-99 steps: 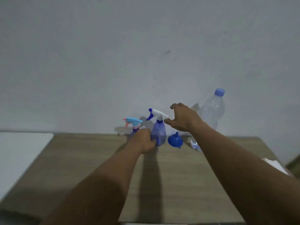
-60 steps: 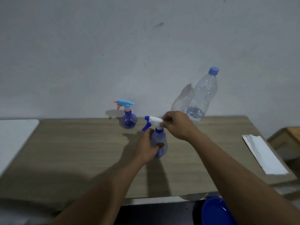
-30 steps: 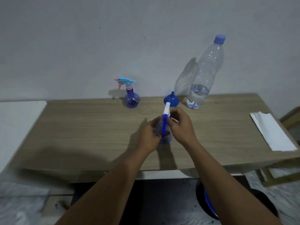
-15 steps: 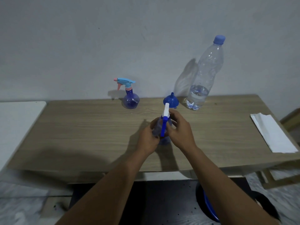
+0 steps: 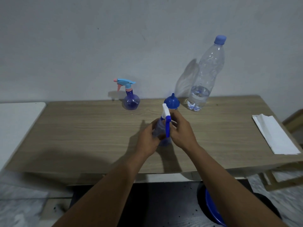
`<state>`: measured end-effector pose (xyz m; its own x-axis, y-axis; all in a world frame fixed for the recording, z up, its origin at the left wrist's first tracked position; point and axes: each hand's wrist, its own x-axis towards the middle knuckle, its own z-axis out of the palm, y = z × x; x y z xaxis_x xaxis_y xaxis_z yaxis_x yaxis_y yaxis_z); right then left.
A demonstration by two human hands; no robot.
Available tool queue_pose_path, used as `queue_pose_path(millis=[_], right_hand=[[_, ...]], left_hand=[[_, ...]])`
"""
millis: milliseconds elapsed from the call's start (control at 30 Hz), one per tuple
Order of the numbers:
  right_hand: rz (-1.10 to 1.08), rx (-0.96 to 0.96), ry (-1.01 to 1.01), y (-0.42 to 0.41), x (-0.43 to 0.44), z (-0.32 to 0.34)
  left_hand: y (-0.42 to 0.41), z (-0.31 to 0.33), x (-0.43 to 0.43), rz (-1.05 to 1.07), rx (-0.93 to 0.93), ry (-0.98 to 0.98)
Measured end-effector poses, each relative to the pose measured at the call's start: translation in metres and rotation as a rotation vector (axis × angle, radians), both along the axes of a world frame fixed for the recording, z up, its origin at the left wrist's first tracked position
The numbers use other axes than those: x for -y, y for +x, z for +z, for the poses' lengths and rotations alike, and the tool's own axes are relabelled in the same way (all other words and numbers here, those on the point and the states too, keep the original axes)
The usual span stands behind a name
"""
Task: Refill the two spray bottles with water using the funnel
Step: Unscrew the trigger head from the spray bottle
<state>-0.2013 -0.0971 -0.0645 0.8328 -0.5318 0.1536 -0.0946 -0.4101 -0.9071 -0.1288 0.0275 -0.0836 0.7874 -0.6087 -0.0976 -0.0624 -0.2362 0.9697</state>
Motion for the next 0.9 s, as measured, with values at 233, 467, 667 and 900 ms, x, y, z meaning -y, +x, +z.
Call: queue_pose_path(millis=[233, 467, 667, 900], right_hand=[[0.02, 0.003, 0.011, 0.0026, 0.0024, 0.0012], [-0.023, 0.039, 0.093, 0.0049, -0.0004, -0.0037], [0.017, 0.029, 0.035, 0.0019, 0.0003, -0.0035], [0.032, 0.021, 0.004, 0.0016, 0.0008, -0.0034]], left_hand=[[0.0009, 0.0007, -0.0008, -0.016, -0.027, 0.017], [0.0016, 0.0049, -0.0014, -0.008, -0.002, 0.015], [0.0019, 0.0027, -0.0022, 0.0, 0.091, 0.093], [0.0031, 0.0039, -0.0025, -0.036, 0.128, 0.126]])
